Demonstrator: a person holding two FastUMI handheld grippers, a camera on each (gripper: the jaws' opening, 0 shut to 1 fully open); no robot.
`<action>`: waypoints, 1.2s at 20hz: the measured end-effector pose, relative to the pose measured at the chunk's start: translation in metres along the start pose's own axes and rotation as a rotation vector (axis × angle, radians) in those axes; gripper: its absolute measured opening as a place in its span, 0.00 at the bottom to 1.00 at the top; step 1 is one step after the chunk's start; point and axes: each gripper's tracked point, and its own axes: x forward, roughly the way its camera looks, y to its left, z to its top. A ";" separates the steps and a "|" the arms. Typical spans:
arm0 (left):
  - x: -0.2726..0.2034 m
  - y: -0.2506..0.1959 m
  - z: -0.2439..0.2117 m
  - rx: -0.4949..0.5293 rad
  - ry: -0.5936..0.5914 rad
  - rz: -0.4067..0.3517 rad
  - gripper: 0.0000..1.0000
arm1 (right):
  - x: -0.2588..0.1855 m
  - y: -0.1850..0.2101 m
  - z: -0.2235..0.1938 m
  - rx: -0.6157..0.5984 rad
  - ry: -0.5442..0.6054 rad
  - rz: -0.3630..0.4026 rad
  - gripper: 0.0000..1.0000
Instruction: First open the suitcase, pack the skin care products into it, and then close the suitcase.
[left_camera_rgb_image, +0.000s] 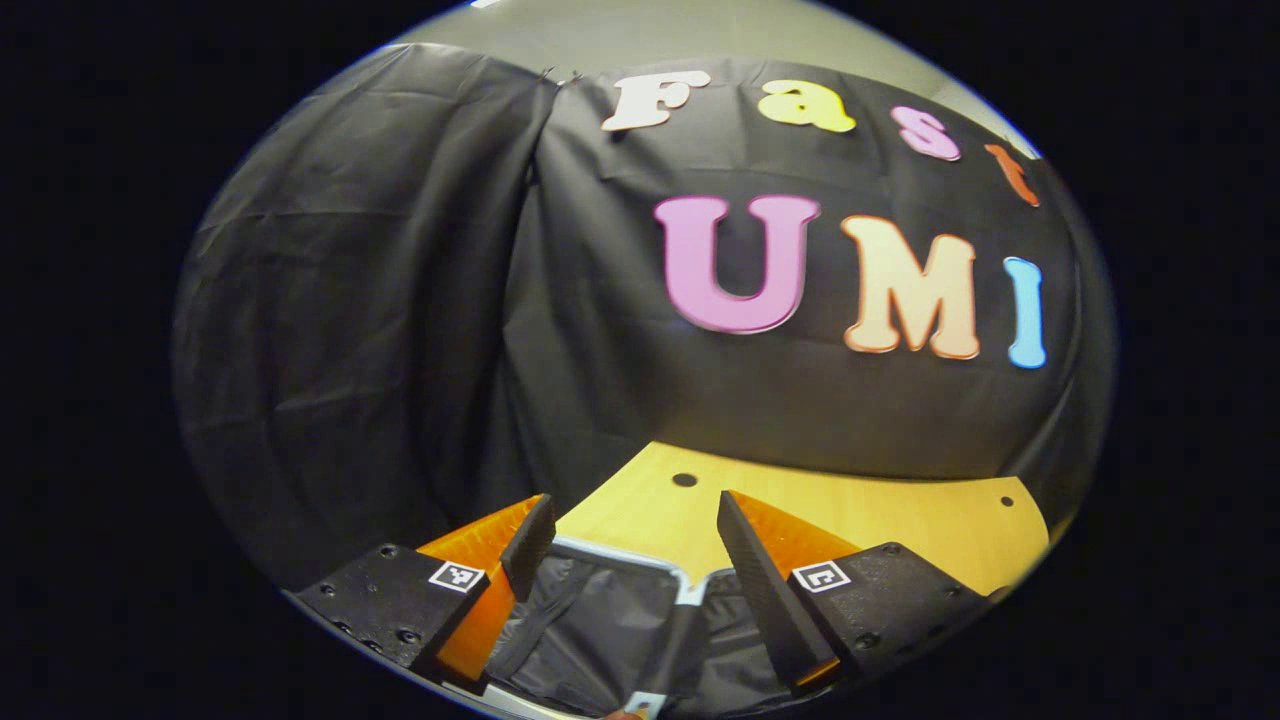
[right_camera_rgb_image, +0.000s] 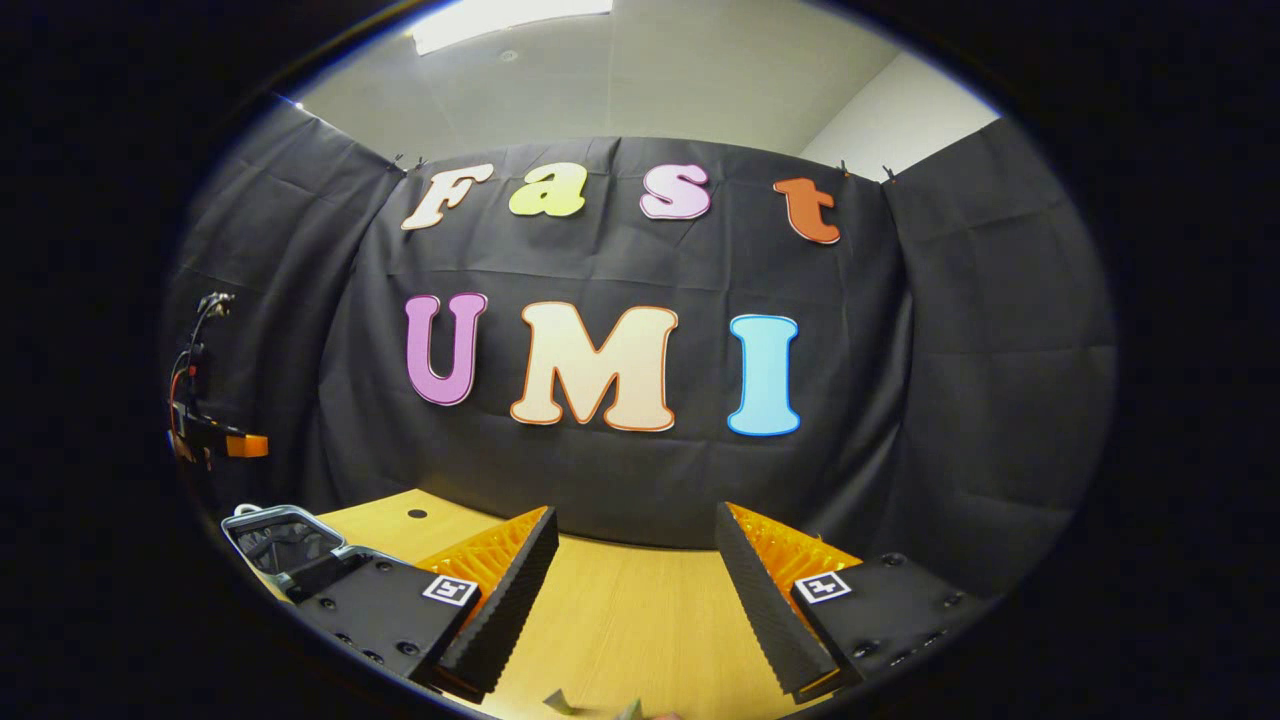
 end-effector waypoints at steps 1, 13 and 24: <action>-0.005 -0.019 0.007 -0.001 -0.018 -0.033 0.95 | -0.002 -0.008 0.001 0.001 -0.006 -0.001 0.99; -0.060 -0.191 -0.032 0.018 0.050 -0.286 0.95 | -0.013 -0.077 -0.009 0.014 -0.009 0.009 0.99; -0.104 -0.320 -0.129 0.089 0.225 -0.518 0.95 | -0.021 -0.100 -0.041 -0.010 0.049 0.054 0.99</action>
